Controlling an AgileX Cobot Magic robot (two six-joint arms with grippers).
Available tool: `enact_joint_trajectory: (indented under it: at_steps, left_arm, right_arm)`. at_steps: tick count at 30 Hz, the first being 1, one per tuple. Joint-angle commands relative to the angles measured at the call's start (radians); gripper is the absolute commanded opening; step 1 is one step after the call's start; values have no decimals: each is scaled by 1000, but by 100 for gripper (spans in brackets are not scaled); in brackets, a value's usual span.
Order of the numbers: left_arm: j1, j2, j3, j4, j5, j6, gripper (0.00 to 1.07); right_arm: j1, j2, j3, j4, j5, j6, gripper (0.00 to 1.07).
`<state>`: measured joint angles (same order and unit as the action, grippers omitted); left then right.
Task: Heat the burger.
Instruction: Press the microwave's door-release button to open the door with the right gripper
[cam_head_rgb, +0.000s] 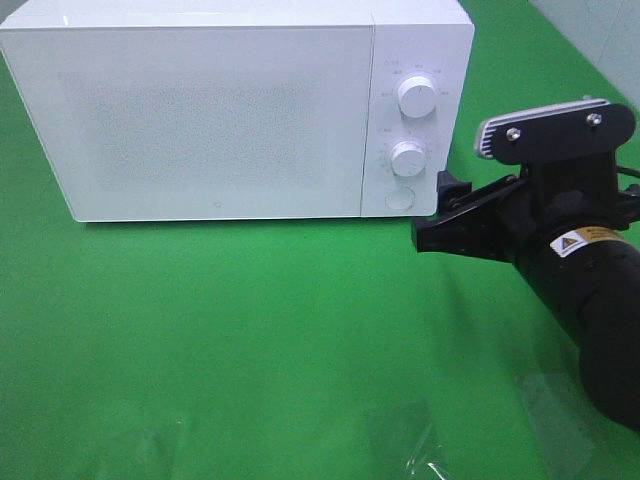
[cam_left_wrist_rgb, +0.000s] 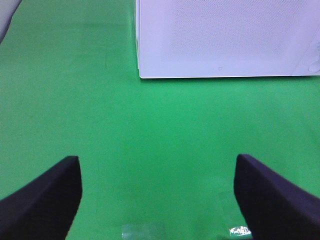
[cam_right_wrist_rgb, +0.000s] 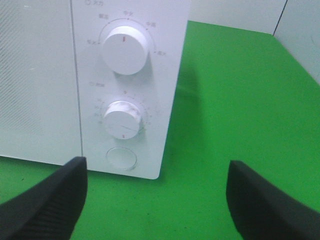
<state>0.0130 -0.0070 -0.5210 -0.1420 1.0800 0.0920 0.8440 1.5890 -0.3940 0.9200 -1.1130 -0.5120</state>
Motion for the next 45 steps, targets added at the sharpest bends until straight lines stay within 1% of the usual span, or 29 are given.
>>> enact_joint_trajectory:
  at_steps: [1, 10, 21, 23, 26, 27, 30, 32, 35, 36, 39, 45]
  left_arm:
    - [0, -4, 2, 0, -10, -7, 76]
    - [0, -4, 2, 0, -10, -8, 76]
    - [0, -4, 2, 0, -10, -8, 76]
    - [0, -4, 2, 0, -10, -8, 76]
    - [0, -4, 2, 0, -10, -8, 76]
    - [0, -4, 2, 0, -10, -8, 76]
    - [0, -4, 2, 0, -10, -8, 76]
    - [0, -4, 2, 0, -10, -8, 76]
    - [0, -4, 2, 0, -10, -8, 76]
    - [0, -4, 2, 0, -10, -8, 76]
    - [0, -4, 2, 0, -10, -8, 76]
    - [0, -4, 2, 0, -10, -8, 76]
  right_arm:
    - [30, 41, 0, -1, -46, 55, 72]
    - [29, 100, 0, -19, -58, 188, 72]
    - [26, 155, -4, -20, -120, 200, 72]
    - [26, 187, -35, -28, -132, 203, 72]
    - [26, 197, -41, -35, -132, 203, 72]
    - [26, 221, -61, -55, -131, 204, 72]
    - [26, 240, -78, -73, -131, 204, 72]
    - [0, 271, -111, -115, -123, 219, 72]
    - [-10, 276, -117, -126, -116, 229, 72]
    - [-36, 279, -130, -155, -94, 252, 72]
    - [-62, 291, -152, -186, -83, 274, 72]
    - [-92, 314, -174, -202, -78, 274, 72]
